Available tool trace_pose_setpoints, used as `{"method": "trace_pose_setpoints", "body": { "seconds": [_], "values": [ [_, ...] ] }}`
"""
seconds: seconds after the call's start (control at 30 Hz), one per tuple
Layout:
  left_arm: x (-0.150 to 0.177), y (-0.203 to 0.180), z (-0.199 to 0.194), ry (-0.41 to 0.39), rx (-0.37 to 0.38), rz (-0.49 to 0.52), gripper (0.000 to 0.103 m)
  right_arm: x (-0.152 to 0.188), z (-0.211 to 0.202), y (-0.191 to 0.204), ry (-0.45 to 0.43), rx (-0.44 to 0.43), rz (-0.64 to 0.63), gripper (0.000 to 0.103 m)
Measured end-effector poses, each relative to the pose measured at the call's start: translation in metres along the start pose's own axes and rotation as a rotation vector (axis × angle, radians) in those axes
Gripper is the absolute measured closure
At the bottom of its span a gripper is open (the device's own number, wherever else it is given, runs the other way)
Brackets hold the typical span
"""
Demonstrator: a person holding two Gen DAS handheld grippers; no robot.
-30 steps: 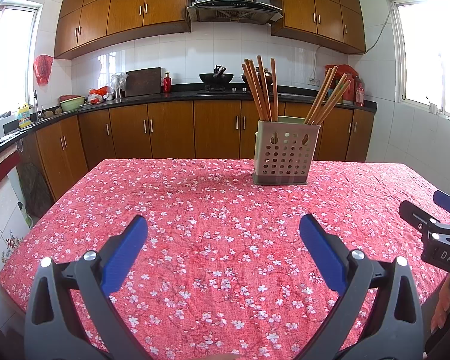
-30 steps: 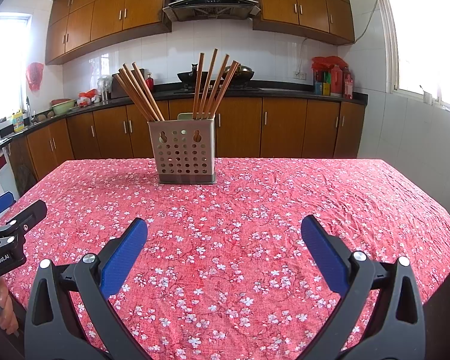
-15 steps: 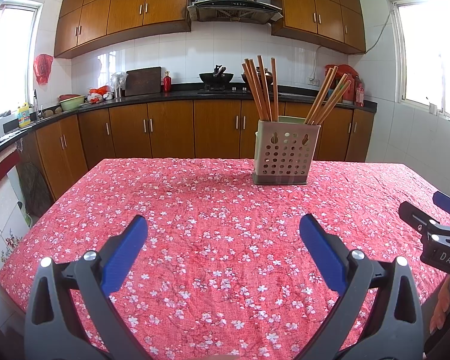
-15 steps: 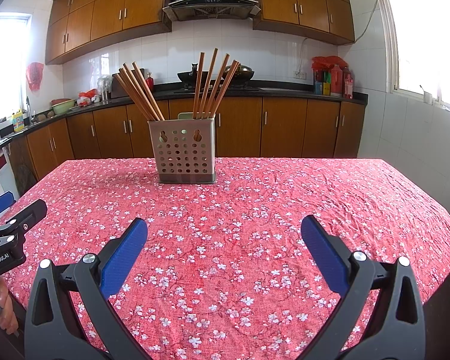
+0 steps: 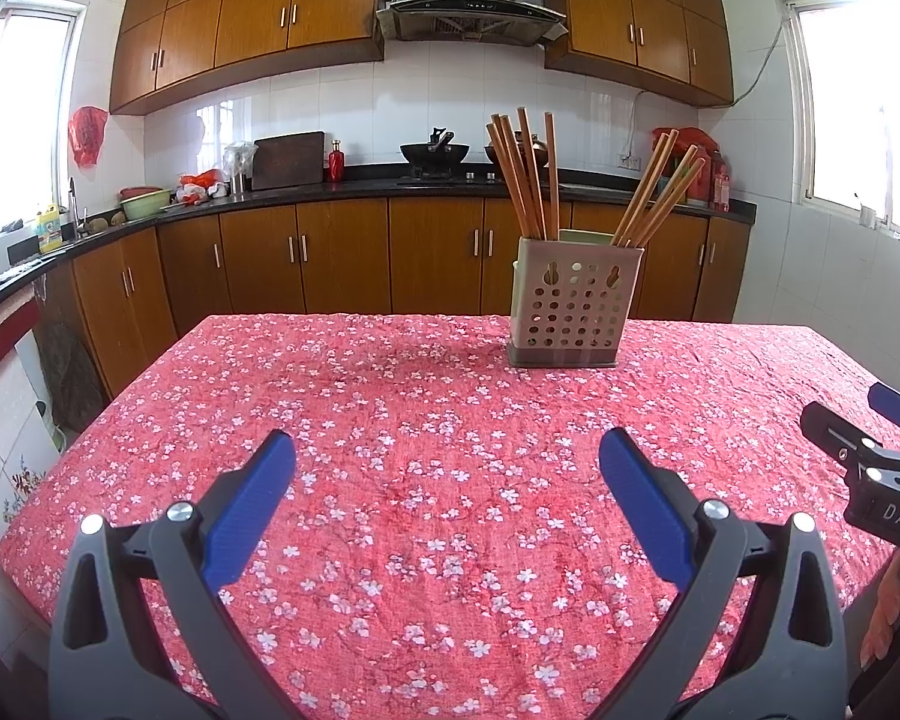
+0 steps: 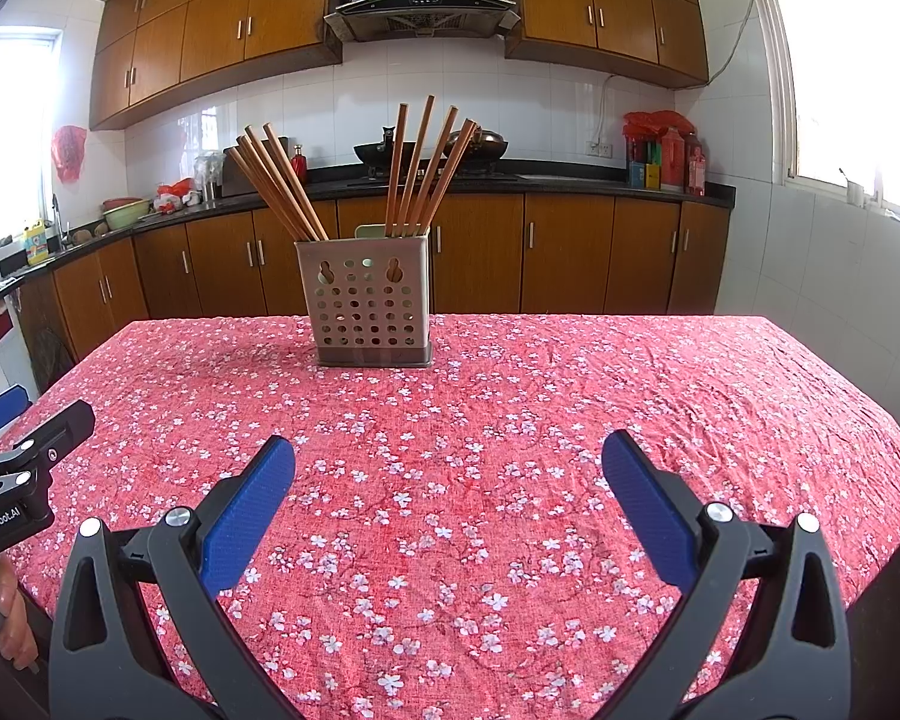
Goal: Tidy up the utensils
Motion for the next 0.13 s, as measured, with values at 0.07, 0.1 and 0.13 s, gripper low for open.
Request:
{"method": "trace_pose_setpoints", "body": {
  "seconds": [0.07,0.1,0.13],
  "values": [
    [-0.0006,0.0002,0.0007,0.002,-0.001,-0.001,0.004,0.0012,0.0007,0.0004,0.0,0.0,0.001,0.002],
    [-0.0006,0.0003,0.0007,0.003,-0.001,-0.001,0.004,0.0016,0.0004,0.0011,0.0,0.0,0.001,0.002],
    [-0.0008,0.0,0.0011,0.003,-0.001,-0.001,0.004,0.0015,0.0005,0.0008,0.0,0.0,0.001,0.002]
  ]
}}
Point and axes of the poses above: each gripper's, at about its wrist camera, not at the fingertips, and z roughly the way its jaws point, y to its left, x to its underside, the point moved 6 cm from there along z, roughly the way its jaws point, and after that the axes turned 2 degrees about y, right-handed, at the moved point
